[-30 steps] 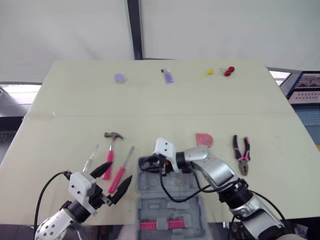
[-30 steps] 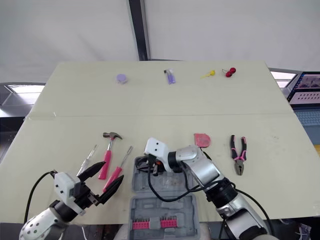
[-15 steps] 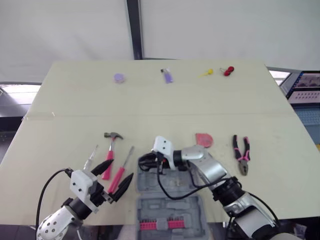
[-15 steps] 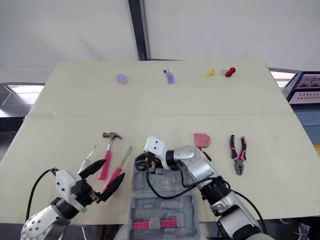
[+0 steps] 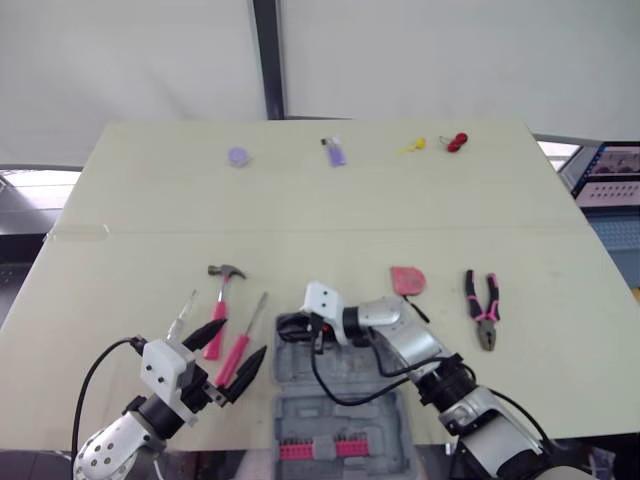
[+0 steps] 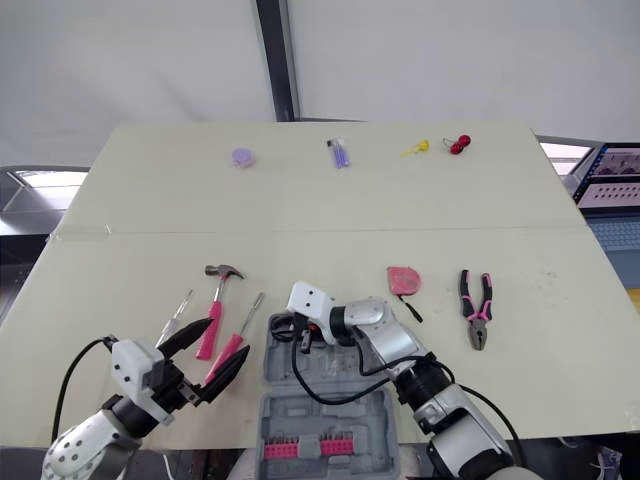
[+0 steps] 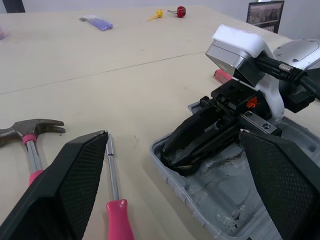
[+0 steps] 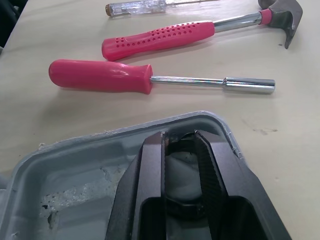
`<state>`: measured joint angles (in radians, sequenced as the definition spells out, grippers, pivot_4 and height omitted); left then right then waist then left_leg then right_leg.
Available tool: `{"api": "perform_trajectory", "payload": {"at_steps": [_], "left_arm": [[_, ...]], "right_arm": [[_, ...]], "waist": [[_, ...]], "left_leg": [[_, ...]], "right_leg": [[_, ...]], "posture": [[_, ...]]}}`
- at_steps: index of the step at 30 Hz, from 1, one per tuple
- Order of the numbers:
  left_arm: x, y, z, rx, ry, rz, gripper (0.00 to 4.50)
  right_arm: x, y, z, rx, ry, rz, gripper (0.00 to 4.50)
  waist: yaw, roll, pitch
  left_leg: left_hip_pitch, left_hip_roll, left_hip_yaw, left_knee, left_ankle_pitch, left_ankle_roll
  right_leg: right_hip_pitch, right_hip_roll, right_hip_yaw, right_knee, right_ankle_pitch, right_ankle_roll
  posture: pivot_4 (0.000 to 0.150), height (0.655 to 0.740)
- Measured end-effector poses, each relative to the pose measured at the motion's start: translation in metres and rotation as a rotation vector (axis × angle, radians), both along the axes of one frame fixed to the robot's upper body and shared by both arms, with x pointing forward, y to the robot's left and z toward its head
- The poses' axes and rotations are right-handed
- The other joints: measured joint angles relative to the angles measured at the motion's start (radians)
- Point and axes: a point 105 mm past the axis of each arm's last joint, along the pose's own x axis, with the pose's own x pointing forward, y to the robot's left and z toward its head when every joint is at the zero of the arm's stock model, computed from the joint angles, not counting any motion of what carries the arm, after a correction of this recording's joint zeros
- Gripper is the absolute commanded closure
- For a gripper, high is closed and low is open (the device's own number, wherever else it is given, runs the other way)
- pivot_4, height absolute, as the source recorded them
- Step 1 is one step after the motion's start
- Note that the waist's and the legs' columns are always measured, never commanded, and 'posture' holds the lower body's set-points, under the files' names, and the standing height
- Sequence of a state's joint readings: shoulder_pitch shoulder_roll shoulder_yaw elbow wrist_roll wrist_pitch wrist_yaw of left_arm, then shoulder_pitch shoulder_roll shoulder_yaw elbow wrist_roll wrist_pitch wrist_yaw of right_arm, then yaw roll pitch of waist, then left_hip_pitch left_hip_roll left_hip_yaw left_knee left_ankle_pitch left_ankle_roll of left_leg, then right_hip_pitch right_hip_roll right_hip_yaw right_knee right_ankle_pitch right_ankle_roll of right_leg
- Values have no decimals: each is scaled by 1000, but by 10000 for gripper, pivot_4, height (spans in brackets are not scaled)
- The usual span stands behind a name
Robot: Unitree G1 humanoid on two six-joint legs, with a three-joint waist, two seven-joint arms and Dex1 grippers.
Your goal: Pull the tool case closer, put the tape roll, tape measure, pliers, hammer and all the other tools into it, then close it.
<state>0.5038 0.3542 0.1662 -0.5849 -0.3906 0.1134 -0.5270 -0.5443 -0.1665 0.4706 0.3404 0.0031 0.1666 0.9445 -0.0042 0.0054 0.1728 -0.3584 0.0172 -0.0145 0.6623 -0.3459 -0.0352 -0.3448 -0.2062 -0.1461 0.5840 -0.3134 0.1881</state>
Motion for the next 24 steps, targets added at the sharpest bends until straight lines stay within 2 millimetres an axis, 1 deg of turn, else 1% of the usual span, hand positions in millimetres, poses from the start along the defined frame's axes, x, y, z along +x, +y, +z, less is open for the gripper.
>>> {"api": "perform_trajectory", "payload": {"at_steps": [7, 10, 13, 17, 19, 22, 24], "left_arm": [[2, 0, 2, 2, -10, -2, 0], [3, -1, 2, 4, -13, -3, 0], [3, -1, 2, 8, -15, -7, 0], [5, -3, 2, 11, -15, -16, 0], [8, -3, 5, 12, -29, -28, 0], [17, -2, 9, 2, -46, -40, 0], [24, -2, 12, -19, -38, -59, 0]], "right_arm": [[0, 4, -5, -59, -66, 35, 35257], [0, 3, -7, -56, -71, 35, 35257], [1, 1, -6, -38, -61, 22, 35257], [1, -3, -3, 43, 16, -9, 35257], [3, -8, 8, 102, 59, -29, 35257], [12, -19, 40, 212, 73, -58, 35257], [14, -32, 57, 253, 75, -64, 35257]], "waist": [[-2, 1, -1], [-2, 2, -3], [-1, 3, -4], [1, 3, -4], [3, 4, -3], [2, 4, -3], [4, 5, -3]], "left_leg": [[4, 2, 2, -1, -1, -2], [5, 3, 3, -1, -1, -2], [5, 3, 3, -1, -1, -2], [4, 3, 3, -1, -1, -2], [3, 3, 3, 0, -1, -2], [3, 3, 3, 0, -1, -2], [3, 3, 3, -1, -1, -2]], "right_leg": [[1, 3, 3, 0, 0, -1], [2, 3, 3, 1, 0, -1], [2, 3, 4, 0, 0, -1], [1, 3, 4, 0, 0, -1], [0, 3, 4, 0, 0, -2], [0, 3, 4, 0, 0, -2], [0, 4, 4, 1, 0, -2]], "posture": [[1500, 7400], [1500, 7400], [1500, 7400], [1500, 7400], [1500, 7400], [1500, 7400], [1500, 7400]]}}
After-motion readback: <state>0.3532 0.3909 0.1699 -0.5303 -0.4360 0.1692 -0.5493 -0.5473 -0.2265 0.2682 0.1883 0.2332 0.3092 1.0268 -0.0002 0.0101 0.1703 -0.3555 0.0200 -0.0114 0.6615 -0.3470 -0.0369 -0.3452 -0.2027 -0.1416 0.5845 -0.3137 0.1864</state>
